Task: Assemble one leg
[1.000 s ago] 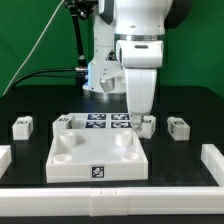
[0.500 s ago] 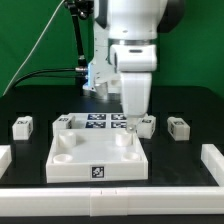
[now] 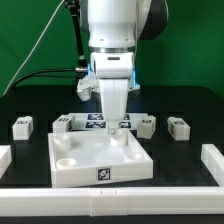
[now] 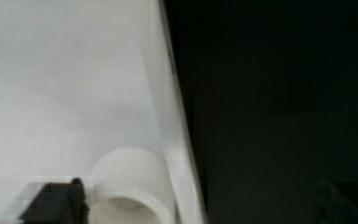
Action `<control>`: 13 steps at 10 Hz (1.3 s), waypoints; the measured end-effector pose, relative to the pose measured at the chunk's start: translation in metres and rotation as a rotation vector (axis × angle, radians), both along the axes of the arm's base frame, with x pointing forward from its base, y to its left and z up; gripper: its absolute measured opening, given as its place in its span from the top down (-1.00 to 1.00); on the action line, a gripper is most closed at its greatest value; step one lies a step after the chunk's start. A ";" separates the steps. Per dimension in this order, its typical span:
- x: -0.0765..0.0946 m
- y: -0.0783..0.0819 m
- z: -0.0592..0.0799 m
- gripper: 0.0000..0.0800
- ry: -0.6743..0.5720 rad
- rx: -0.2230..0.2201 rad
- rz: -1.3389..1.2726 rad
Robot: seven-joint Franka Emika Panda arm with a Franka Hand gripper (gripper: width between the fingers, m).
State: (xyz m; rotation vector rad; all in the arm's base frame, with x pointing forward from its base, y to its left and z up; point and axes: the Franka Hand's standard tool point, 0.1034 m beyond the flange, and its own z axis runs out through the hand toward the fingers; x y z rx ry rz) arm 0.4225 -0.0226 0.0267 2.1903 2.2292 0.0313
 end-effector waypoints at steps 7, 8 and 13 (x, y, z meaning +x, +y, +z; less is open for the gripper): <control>0.017 -0.004 0.007 -0.62 -0.019 -0.006 0.007; 0.014 -0.012 0.002 -0.62 -0.010 -0.006 0.007; 0.008 -0.022 -0.017 -0.62 -0.014 0.006 0.006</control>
Offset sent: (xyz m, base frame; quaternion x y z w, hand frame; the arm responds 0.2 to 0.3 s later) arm 0.0189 0.0022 0.0218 -0.0053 -0.0350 -0.0199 0.9992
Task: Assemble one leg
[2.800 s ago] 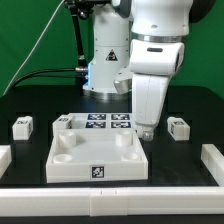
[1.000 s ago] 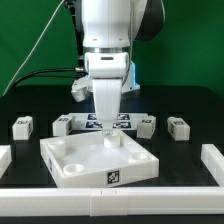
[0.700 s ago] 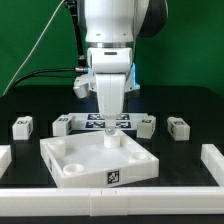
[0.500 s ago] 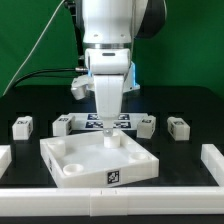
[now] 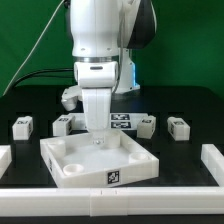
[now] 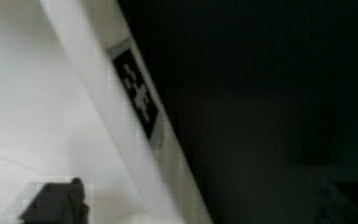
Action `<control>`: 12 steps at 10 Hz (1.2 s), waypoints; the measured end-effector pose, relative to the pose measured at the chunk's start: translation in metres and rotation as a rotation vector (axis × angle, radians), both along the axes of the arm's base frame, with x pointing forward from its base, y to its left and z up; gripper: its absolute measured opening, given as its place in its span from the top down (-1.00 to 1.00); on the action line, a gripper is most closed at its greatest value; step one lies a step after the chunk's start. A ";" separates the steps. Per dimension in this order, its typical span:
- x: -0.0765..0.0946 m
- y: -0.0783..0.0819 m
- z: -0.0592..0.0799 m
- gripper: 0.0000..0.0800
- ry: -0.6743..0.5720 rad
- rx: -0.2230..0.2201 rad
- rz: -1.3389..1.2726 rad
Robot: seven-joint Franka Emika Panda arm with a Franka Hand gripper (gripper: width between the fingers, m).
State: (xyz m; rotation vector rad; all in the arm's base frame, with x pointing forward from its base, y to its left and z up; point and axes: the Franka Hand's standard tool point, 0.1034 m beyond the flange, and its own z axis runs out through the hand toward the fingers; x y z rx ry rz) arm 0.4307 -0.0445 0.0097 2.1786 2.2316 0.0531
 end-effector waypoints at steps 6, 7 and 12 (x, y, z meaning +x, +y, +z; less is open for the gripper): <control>0.002 0.006 0.000 0.63 0.001 0.001 -0.025; 0.002 0.007 0.000 0.63 0.002 0.001 -0.024; 0.002 0.006 -0.001 0.85 0.003 0.001 -0.032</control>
Offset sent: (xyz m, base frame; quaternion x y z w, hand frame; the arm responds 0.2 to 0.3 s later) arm 0.0000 0.0000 0.0000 0.0000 0.0000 0.0000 1.0000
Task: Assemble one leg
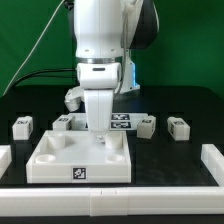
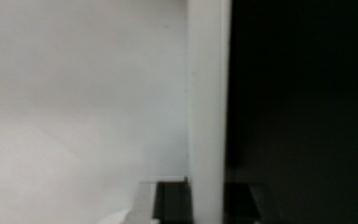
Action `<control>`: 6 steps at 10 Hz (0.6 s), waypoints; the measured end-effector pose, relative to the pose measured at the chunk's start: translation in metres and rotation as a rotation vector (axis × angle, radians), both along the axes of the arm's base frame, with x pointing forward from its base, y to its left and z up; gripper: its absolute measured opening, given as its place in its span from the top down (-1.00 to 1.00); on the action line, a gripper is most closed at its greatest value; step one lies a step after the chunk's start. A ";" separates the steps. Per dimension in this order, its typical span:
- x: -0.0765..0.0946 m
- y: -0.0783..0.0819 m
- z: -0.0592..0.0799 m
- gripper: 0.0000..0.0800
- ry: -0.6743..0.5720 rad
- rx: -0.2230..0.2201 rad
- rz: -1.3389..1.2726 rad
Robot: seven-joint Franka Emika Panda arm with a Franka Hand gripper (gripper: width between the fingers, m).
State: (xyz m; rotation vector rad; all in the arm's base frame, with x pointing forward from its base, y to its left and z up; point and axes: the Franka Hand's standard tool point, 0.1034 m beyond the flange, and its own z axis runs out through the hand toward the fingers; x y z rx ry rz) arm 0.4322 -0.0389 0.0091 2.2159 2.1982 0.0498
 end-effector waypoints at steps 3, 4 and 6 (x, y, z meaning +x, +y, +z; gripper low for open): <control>0.006 0.007 0.000 0.85 0.012 0.000 0.016; 0.014 0.017 0.000 0.85 0.014 0.001 0.022; 0.036 0.047 0.000 0.85 0.003 0.008 0.014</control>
Offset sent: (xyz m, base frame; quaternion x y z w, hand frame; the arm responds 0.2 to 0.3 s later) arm 0.0332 0.0347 -0.0005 0.0169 -0.0004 -0.0474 0.9987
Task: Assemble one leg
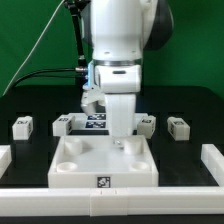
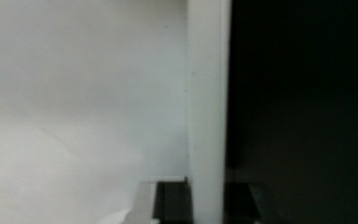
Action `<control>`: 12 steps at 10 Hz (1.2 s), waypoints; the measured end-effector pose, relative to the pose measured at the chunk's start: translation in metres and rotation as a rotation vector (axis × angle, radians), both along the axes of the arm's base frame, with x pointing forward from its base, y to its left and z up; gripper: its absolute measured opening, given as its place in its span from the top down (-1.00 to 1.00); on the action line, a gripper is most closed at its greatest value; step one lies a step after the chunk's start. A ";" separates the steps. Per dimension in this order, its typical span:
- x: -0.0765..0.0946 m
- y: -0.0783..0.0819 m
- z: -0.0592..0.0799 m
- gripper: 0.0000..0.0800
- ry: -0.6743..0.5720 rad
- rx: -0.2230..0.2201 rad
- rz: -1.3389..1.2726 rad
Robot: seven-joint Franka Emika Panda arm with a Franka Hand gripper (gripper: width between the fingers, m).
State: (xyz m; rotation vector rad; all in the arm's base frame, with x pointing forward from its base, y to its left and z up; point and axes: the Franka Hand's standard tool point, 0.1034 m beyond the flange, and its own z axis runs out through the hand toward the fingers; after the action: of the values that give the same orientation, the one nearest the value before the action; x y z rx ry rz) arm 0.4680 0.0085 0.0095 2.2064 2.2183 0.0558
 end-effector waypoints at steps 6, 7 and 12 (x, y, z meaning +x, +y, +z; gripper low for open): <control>0.025 0.066 0.000 0.85 -0.016 0.009 0.008; 0.025 0.076 0.000 0.85 -0.016 0.012 0.001; 0.022 0.088 0.002 0.85 0.010 0.006 -0.010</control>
Offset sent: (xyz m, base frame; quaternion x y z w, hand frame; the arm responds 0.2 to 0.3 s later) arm 0.0209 0.0453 -0.0031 -0.0166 -0.0047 -0.0133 0.9998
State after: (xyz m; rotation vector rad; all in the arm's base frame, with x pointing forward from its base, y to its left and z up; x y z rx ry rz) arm 0.4897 0.0970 0.0111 2.2255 2.2148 0.0521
